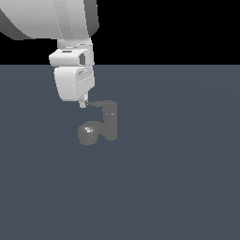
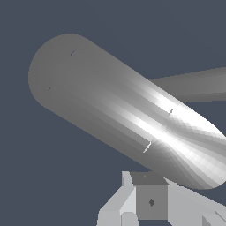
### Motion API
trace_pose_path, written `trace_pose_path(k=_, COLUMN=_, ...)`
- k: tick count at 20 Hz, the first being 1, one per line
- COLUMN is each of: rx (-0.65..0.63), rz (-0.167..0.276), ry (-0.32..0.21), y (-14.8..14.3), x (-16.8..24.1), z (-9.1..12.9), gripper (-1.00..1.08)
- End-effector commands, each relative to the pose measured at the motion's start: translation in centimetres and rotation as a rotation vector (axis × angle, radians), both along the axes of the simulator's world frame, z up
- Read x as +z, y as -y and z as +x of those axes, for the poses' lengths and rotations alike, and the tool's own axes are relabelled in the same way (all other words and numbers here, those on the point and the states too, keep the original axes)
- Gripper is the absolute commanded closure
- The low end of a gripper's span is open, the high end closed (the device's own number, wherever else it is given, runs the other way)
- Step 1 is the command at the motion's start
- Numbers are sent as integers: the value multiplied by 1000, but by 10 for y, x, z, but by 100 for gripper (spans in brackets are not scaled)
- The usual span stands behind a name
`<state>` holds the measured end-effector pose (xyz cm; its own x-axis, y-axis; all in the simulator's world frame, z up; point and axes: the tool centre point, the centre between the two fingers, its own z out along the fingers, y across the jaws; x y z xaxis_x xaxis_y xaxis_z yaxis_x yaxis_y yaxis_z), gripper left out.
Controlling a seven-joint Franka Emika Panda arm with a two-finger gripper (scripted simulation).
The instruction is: Turn on the faucet by rotating a designated handle.
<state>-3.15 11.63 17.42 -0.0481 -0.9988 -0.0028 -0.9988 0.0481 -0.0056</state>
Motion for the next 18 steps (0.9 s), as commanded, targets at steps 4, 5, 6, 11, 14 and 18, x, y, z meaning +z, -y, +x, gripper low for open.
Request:
trace_pose_path(k=4, rx=-10, rz=-3, ry=-5, y=15, x=-1, z=-18, gripper=108)
trace_pose_path(k=5, rx=-10, rz=-3, ry=-5, y=17, x=-1, z=-21, gripper=108)
trace_pose_path(k=6, rx=-10, rz=-3, ry=-5, y=19, x=-1, z=-24, gripper=108)
trace_pose_path(k=11, rx=-2, rz=-1, ry=-2, y=24, x=0, z=-26, gripper=108)
trace_pose_path(k=14, rx=-3, rz=-1, ry=-3, y=40, x=0, z=-31, gripper=108)
trace_pose_path(k=18, rx=-5, rz=-2, ry=-4, y=62, x=-1, z=-37, gripper=108)
